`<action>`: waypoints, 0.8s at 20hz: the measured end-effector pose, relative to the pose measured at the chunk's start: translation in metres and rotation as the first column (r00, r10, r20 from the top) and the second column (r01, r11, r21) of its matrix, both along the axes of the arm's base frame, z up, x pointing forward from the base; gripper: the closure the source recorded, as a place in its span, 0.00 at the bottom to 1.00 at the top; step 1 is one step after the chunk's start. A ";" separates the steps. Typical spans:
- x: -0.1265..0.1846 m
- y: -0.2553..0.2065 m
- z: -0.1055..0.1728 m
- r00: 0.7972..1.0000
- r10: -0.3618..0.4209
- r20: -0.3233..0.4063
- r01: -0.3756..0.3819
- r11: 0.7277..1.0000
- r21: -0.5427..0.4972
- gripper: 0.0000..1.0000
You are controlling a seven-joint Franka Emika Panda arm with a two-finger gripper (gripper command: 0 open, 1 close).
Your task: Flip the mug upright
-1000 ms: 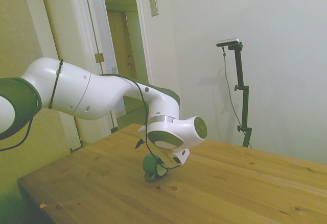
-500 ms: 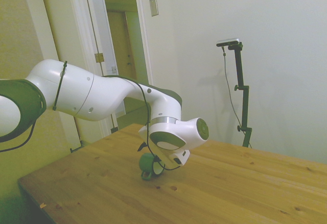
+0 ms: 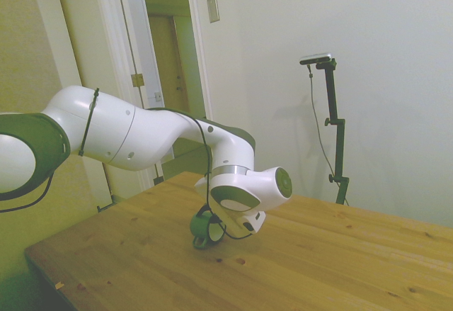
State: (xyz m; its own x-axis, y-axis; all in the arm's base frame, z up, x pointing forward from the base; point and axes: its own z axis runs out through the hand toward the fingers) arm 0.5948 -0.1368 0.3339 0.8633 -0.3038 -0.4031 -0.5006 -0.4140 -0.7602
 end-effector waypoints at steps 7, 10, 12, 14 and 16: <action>0.002 -0.010 0.017 0.998 -0.053 0.045 0.056 0.996 -0.064 1.00; -0.003 -0.013 0.034 0.991 -0.109 0.078 0.123 0.972 -0.200 1.00; -0.011 -0.015 0.048 0.985 -0.144 0.098 0.167 0.940 -0.297 1.00; -0.022 -0.021 0.063 0.976 -0.179 0.122 0.213 0.898 -0.385 1.00; -0.035 -0.029 0.081 0.968 -0.206 0.144 0.250 0.845 -0.473 1.00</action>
State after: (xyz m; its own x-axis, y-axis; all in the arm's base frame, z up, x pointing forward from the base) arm 0.5603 -0.1656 0.4150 0.7696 -0.6332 -0.0821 -0.5693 -0.6223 -0.5373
